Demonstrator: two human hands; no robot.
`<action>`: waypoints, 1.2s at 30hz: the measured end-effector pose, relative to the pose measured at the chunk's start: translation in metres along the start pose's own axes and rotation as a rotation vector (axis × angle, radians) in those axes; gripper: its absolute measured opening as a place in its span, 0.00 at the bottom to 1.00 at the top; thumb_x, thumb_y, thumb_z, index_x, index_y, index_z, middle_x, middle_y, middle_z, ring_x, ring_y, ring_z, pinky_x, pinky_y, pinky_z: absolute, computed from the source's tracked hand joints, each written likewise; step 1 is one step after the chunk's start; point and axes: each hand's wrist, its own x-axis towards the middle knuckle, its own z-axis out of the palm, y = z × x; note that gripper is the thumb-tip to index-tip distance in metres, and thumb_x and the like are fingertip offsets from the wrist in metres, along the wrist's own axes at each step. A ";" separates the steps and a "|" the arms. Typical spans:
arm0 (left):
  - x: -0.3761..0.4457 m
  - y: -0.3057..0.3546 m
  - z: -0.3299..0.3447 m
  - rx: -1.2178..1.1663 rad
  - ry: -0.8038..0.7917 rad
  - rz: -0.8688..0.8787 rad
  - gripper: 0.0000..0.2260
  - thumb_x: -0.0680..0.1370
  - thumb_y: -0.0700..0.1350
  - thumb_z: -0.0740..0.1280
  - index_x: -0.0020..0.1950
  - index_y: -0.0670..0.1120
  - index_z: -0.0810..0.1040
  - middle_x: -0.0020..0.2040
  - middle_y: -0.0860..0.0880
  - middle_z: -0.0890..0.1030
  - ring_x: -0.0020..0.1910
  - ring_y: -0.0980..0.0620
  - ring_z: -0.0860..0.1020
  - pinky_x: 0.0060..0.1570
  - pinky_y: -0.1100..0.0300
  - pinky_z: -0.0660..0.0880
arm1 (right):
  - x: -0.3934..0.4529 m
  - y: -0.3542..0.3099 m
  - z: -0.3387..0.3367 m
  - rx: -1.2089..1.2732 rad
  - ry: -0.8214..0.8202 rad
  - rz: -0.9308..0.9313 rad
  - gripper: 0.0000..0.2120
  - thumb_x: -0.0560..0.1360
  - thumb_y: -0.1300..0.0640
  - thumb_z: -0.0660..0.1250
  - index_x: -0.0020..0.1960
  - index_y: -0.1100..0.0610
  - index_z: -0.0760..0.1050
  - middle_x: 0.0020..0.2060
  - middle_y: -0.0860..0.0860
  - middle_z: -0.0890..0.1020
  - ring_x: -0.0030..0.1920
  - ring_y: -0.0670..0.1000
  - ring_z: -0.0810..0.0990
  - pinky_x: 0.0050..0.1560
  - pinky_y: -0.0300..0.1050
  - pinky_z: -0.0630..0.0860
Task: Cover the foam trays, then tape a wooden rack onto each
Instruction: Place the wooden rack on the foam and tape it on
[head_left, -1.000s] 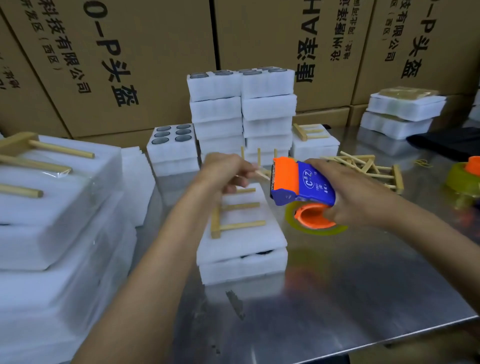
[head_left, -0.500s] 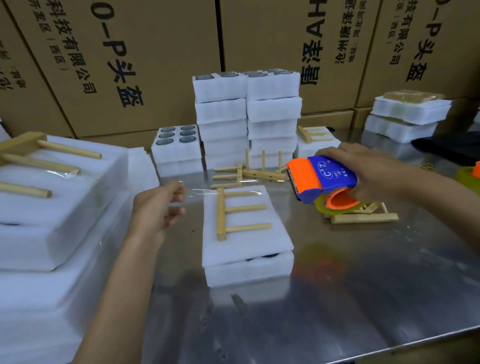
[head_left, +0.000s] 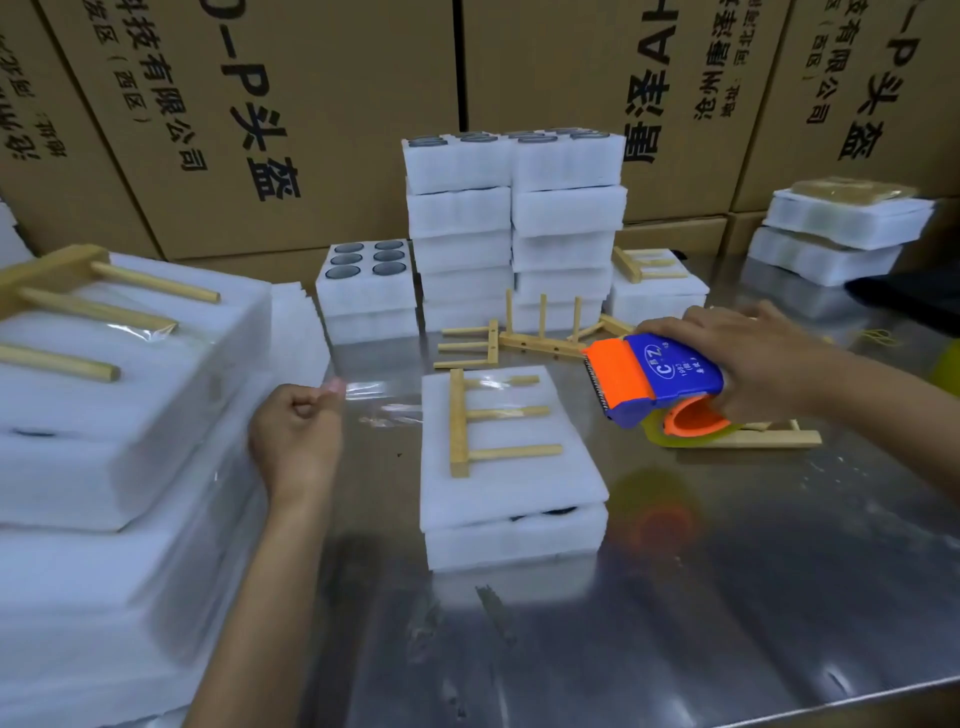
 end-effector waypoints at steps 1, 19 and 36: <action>0.003 -0.005 -0.001 0.027 0.000 0.013 0.14 0.77 0.51 0.71 0.36 0.47 0.74 0.32 0.45 0.74 0.35 0.46 0.72 0.41 0.52 0.71 | -0.004 0.005 0.002 -0.016 -0.013 0.019 0.43 0.66 0.41 0.71 0.71 0.34 0.48 0.55 0.42 0.72 0.57 0.48 0.72 0.52 0.49 0.60; -0.040 -0.027 0.014 0.764 -0.300 0.192 0.15 0.81 0.57 0.63 0.42 0.48 0.74 0.44 0.49 0.81 0.44 0.44 0.78 0.40 0.54 0.72 | 0.000 0.011 0.004 -0.049 -0.127 0.031 0.43 0.68 0.45 0.72 0.72 0.35 0.48 0.56 0.43 0.70 0.60 0.49 0.70 0.56 0.49 0.64; -0.037 0.018 0.025 0.644 -0.327 0.459 0.19 0.82 0.41 0.60 0.74 0.43 0.71 0.72 0.42 0.73 0.71 0.42 0.68 0.69 0.51 0.66 | -0.006 0.011 0.016 -0.039 -0.049 -0.004 0.45 0.66 0.43 0.74 0.72 0.35 0.49 0.57 0.44 0.70 0.60 0.49 0.69 0.54 0.45 0.58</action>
